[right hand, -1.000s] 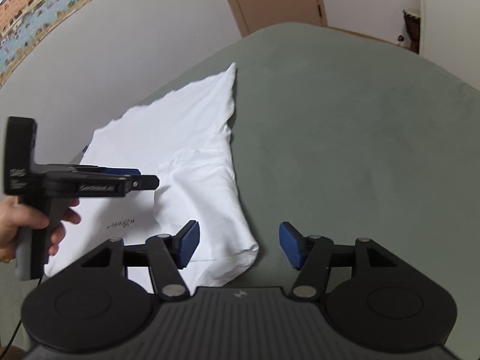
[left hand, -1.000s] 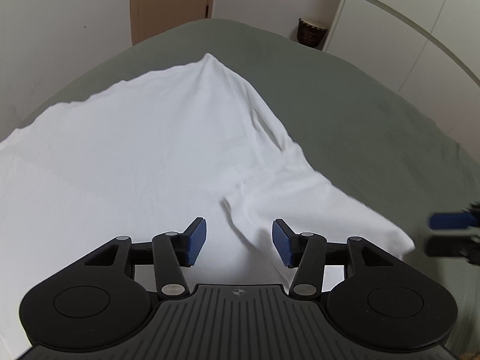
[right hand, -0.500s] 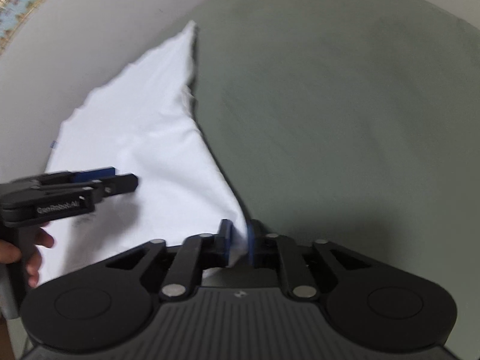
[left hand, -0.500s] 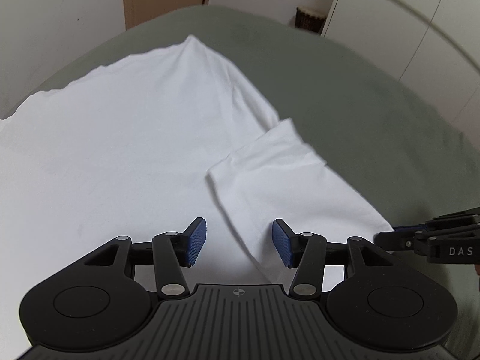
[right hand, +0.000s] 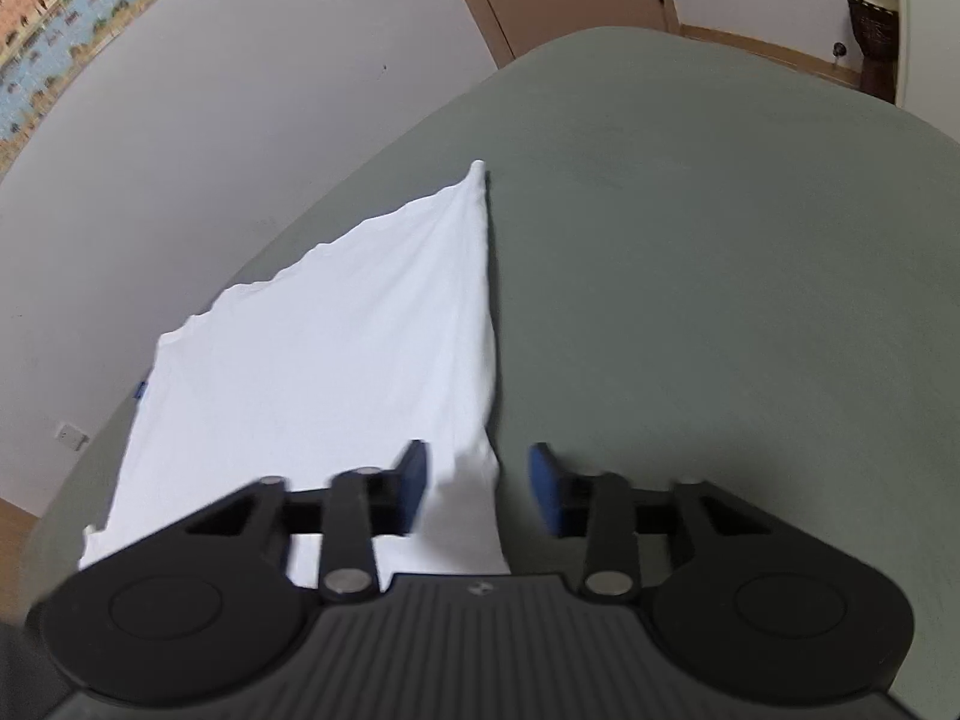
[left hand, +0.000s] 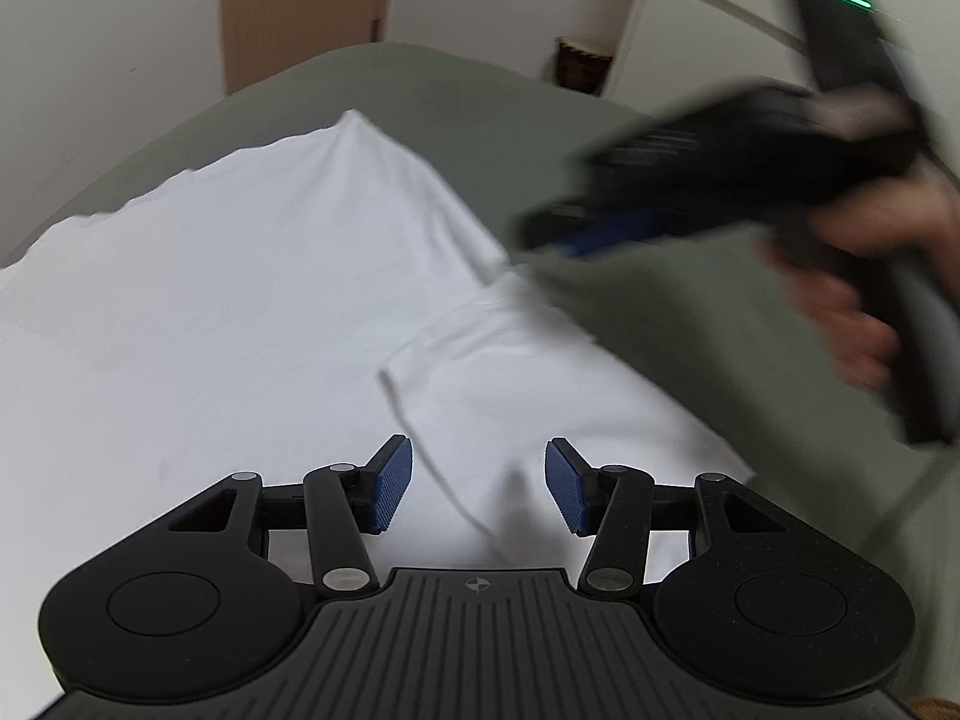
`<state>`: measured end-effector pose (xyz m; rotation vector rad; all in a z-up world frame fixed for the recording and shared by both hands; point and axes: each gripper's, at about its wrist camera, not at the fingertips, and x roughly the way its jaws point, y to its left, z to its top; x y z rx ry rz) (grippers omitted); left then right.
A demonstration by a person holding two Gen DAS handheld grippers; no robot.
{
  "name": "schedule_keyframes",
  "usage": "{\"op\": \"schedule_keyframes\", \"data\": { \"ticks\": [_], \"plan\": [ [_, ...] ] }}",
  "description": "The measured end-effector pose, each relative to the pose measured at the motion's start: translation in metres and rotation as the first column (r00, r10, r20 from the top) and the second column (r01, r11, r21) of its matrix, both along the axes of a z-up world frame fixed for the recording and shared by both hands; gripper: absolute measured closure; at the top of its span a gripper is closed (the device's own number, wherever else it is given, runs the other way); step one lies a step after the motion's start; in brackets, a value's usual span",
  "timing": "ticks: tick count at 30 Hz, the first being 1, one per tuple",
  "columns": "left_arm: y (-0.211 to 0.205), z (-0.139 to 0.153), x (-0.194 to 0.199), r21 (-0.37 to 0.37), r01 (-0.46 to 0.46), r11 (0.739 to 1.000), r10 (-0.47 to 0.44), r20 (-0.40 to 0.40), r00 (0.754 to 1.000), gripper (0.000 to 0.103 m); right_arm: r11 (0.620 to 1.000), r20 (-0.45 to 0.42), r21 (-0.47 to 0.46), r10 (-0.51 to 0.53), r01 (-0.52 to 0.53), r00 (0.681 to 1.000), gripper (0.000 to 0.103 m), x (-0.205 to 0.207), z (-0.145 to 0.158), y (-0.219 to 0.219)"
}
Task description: Fold clothes
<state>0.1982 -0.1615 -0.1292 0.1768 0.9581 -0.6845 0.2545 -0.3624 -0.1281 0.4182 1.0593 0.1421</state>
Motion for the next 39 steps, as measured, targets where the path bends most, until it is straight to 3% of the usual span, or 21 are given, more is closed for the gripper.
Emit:
{"op": "schedule_keyframes", "data": {
  "ticks": [3, 5, 9, 12, 16, 20, 26, 34, 39],
  "plan": [
    [-0.008, -0.006, -0.003, -0.008, 0.033, 0.999, -0.033, -0.014, 0.999, 0.055, 0.997, -0.055, -0.064, 0.041, -0.045, 0.998, 0.074, 0.024, -0.013, 0.020],
    [-0.012, -0.014, -0.003, -0.005, 0.043, 0.999, -0.043, -0.033, 0.999, 0.055, 0.994, -0.072, -0.083, 0.064, -0.070, 0.995, 0.097, 0.029, -0.018, 0.024],
    [-0.015, -0.030, -0.001, 0.006, 0.043, 0.999, -0.043, -0.048, 0.998, 0.055, 0.990, -0.079, -0.127, 0.055, -0.065, 0.995, 0.097, 0.035, -0.022, 0.019],
    [-0.015, -0.032, -0.003, 0.005, 0.044, 0.999, -0.044, -0.042, 0.998, 0.055, 0.998, -0.098, -0.068, 0.008, -0.015, 0.995, 0.097, 0.037, -0.029, 0.005],
    [-0.014, -0.030, -0.007, 0.006, 0.032, 0.999, -0.032, -0.046, 0.998, 0.055, 0.999, -0.097, -0.011, -0.042, 0.041, 0.994, 0.093, 0.034, -0.033, -0.006],
    [-0.014, -0.029, -0.012, 0.015, 0.022, 1.000, -0.021, -0.054, 0.998, 0.055, 0.995, -0.064, -0.039, -0.093, 0.090, 0.994, 0.075, 0.026, -0.019, -0.011],
    [-0.009, -0.028, -0.021, 0.018, 0.019, 1.000, -0.017, -0.075, 0.997, 0.055, 0.989, -0.022, -0.080, -0.128, 0.126, 0.992, 0.074, 0.014, 0.001, -0.017],
    [-0.007, -0.027, -0.030, 0.020, 0.010, 1.000, -0.008, -0.085, 0.996, 0.055, 0.999, -0.071, -0.012, -0.048, 0.047, 0.996, 0.073, -0.038, 0.008, -0.011],
    [-0.005, -0.024, -0.033, 0.022, 0.011, 1.000, -0.008, -0.091, 0.996, 0.055, 0.998, -0.119, -0.037, 0.045, -0.050, 0.992, 0.059, -0.091, -0.001, -0.011]
  ]
}}
